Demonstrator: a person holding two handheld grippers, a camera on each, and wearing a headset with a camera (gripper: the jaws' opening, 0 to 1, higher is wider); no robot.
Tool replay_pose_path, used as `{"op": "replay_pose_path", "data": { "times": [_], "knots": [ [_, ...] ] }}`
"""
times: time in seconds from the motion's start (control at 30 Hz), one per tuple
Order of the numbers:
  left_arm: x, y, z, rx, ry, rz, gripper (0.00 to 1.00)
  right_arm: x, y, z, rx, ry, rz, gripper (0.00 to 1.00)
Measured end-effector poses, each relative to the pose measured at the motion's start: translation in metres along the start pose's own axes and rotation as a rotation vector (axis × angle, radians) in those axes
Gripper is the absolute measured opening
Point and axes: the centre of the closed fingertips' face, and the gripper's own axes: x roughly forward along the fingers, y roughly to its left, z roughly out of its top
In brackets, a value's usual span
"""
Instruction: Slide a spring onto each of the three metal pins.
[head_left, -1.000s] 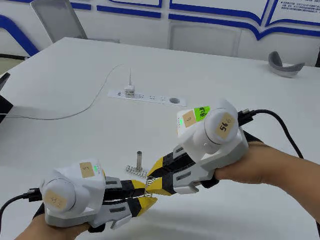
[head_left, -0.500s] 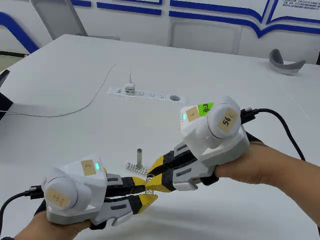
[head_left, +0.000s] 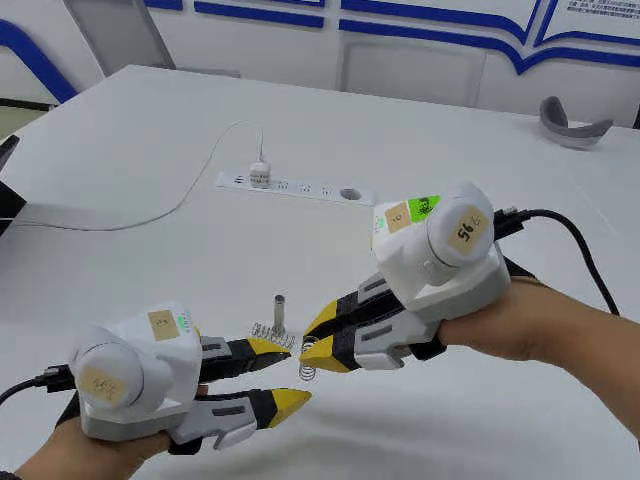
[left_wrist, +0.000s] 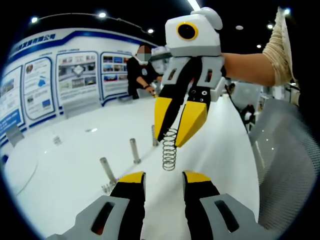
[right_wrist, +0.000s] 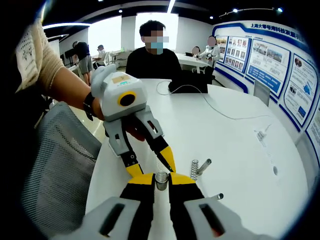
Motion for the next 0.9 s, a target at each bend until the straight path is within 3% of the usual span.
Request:
{"op": "replay_pose_path", "data": {
  "times": [0.6, 0.9],
  "knots": [
    [-0.014, 0.016, -0.004, -0.072, -0.006, 0.061, 0.47, -0.020, -0.028, 0.001, 0.034, -0.033, -0.082, 0.12],
    [-0.016, 0.021, -0.006, -0.089, 0.000, 0.083, 0.52, -0.033, -0.051, 0.002, 0.058, -0.052, -0.152, 0.12]
  ]
}}
